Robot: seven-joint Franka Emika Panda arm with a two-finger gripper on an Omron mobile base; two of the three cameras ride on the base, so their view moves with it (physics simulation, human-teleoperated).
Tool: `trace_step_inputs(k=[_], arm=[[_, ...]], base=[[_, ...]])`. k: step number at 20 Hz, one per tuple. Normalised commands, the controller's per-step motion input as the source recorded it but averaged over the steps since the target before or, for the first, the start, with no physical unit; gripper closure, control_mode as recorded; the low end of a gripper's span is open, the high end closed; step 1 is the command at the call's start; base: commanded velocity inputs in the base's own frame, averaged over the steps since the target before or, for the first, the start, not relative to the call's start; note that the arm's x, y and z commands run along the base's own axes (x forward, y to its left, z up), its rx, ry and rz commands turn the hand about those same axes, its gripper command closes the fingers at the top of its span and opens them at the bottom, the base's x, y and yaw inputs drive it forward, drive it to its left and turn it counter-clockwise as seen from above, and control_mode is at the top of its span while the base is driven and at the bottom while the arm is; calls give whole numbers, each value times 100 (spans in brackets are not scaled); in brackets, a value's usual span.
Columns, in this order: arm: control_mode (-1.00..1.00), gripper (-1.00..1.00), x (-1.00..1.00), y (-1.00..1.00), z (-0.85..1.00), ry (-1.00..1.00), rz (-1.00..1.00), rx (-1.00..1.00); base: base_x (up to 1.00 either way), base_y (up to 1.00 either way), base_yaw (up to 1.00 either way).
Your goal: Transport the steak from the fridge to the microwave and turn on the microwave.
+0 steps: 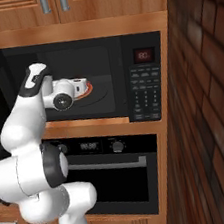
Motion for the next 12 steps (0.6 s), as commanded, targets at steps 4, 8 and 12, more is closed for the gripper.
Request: trace_step_inputs(k=[4, 8, 12], arm=[[-100, -100, -69, -23, 38, 15, -16, -12], [-100, -100, -58, -25, 67, 12, -15, -13], [-100, -100, -43, -33, 82, 7, -9, -12]], base=[[0, 0, 0], [0, 0, 0], [0, 0, 0]])
